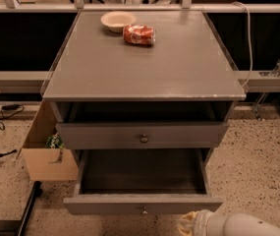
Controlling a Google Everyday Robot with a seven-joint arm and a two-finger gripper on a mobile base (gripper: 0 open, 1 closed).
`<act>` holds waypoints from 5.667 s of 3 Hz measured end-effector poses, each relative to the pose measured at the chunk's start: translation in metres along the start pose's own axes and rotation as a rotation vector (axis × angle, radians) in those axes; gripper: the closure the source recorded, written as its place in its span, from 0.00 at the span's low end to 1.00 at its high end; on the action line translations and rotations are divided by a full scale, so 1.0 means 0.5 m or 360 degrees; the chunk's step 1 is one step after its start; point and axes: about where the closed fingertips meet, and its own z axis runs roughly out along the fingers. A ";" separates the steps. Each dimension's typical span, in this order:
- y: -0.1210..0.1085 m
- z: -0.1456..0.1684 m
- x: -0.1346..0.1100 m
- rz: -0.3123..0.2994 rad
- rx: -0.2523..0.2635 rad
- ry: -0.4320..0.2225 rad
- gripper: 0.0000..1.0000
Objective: Close middle drawer
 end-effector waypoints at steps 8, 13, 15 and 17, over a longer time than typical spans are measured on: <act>-0.038 0.249 0.077 0.0046 -0.0069 -0.0050 1.00; -0.037 0.249 0.077 0.0046 -0.0069 -0.0050 0.00; -0.039 0.249 0.077 0.0039 -0.0062 -0.0056 0.22; -0.066 0.267 0.065 -0.0058 0.0001 -0.0159 0.78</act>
Offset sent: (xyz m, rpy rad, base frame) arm 0.0322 0.0095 -0.0603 0.0091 -0.0074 0.0181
